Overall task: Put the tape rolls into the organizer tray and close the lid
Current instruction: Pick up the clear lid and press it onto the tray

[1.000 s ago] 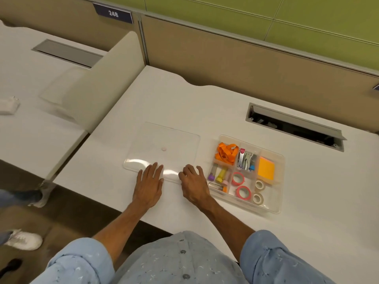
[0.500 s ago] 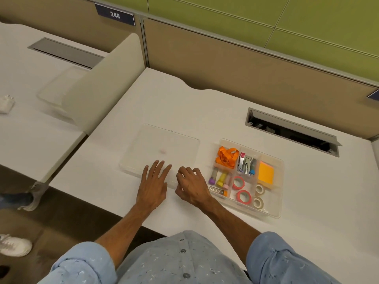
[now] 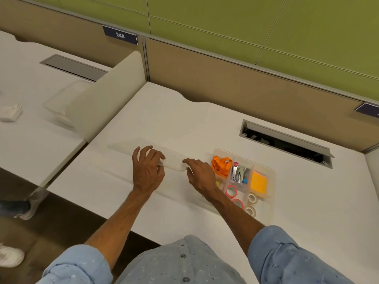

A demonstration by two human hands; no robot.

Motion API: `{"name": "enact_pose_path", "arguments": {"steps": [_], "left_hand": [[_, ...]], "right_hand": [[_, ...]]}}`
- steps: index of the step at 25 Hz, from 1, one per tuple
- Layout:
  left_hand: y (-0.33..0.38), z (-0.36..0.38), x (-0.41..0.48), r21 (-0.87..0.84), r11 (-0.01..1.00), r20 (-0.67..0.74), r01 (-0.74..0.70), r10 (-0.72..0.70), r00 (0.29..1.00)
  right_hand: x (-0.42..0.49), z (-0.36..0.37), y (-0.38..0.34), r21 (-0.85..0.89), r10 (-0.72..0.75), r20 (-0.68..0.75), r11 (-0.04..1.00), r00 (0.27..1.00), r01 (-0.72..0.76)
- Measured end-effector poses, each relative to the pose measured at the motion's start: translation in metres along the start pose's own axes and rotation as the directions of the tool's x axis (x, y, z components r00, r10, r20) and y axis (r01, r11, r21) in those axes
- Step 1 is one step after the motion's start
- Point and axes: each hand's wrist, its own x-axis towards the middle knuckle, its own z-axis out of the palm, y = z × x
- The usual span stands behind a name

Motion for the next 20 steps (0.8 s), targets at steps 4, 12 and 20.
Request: {"name": "enact_pose_path", "arguments": {"steps": [4,12,20], "left_hand": [[0.020,-0.015,0.027,-0.057,0.998,-0.067,0.029,-0.033,0.997],[0.068,-0.014,0.058,-0.129,0.970,-0.094,0.205,-0.218,0.971],[0.091,0.019,0.034,-0.354,0.750,0.161,0.559,-0.539,0.826]], "right_hand": [[0.002,-0.012,0.000,0.121,0.109,-0.243,0.989,0.964,-0.082],[0.003,-0.052,0.030,0.767,0.364,-0.124,0.626,0.923,-0.144],[-0.062,-0.071,0.120,0.921,0.698,0.051,0.244,0.714,-0.304]]}}
